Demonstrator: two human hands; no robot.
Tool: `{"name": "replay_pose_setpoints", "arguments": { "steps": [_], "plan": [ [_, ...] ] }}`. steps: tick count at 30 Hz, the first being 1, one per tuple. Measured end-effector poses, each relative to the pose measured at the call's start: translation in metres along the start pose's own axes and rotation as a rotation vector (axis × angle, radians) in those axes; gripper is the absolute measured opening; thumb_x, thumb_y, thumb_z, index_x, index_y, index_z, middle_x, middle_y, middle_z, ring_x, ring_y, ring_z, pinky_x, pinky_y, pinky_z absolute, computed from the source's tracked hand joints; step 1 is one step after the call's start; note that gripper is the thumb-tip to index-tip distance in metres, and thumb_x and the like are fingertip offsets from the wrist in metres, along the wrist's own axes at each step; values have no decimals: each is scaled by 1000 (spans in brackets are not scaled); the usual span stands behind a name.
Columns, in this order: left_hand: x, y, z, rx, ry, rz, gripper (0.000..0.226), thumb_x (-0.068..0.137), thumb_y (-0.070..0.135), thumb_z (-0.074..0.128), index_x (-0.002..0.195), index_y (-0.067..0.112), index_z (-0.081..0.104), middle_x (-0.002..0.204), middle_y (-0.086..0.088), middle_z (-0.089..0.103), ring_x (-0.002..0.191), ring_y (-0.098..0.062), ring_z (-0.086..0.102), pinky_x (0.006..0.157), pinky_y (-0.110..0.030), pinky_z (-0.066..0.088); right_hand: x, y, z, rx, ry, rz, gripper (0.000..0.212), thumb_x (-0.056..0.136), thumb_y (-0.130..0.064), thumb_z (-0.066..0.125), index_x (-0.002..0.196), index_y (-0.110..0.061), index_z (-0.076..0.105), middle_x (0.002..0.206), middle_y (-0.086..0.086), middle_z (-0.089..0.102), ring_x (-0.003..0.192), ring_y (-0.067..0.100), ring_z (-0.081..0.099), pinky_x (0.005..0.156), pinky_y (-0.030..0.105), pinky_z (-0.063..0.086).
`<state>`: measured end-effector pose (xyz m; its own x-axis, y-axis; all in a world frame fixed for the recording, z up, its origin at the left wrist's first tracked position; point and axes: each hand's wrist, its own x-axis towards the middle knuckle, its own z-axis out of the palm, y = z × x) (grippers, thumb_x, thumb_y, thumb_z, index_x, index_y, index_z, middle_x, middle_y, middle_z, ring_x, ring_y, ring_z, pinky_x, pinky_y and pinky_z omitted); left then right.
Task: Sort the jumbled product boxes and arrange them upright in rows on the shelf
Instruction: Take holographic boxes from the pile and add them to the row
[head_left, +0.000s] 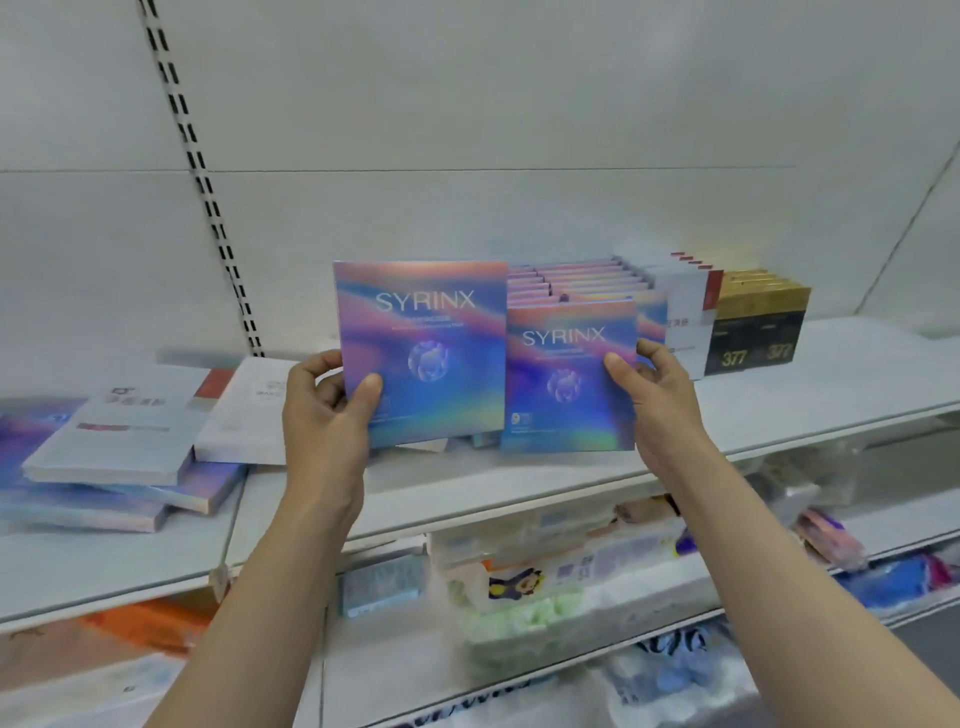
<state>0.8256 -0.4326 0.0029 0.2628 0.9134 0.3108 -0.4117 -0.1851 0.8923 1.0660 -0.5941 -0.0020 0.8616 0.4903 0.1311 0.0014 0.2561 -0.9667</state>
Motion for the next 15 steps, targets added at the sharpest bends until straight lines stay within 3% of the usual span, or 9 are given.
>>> {"name": "replay_pose_setpoints", "arguments": {
  "steps": [5,8,10,12,15],
  "plan": [
    [21,-23,35,10,-40,-36,30,89,3,64,103,27,53,89,6,75,82,-7,69,67,-17,52,31,1,-15,23,-10,30,31,90,-12,69,119,-12,56,112,16,68,90,22,73,74,39,61],
    [27,-31,45,24,-11,-45,29,89,5,64,102,29,53,91,6,74,83,-6,70,64,-14,51,35,18,-9,-47,-32,57,35,90,-15,70,121,-6,56,117,16,65,102,24,66,91,44,55],
    [27,-36,48,47,9,-61,29,90,7,64,102,31,53,93,6,74,85,-7,70,65,-17,52,33,29,2,-135,-54,-1,18,89,-14,72,103,-10,62,96,1,67,89,10,62,85,29,52],
    [27,-38,52,66,29,-71,28,90,9,64,102,31,53,94,6,74,87,-9,70,66,-21,52,36,36,9,-250,-20,-81,16,84,-17,77,95,-17,65,85,-9,65,78,5,59,74,16,47],
    [22,-36,59,62,75,-84,27,91,10,65,101,32,52,93,7,74,87,-9,70,66,-22,52,46,34,9,-344,37,-108,37,74,-26,86,97,-19,59,86,-5,63,78,10,60,75,19,50]
  ]
}}
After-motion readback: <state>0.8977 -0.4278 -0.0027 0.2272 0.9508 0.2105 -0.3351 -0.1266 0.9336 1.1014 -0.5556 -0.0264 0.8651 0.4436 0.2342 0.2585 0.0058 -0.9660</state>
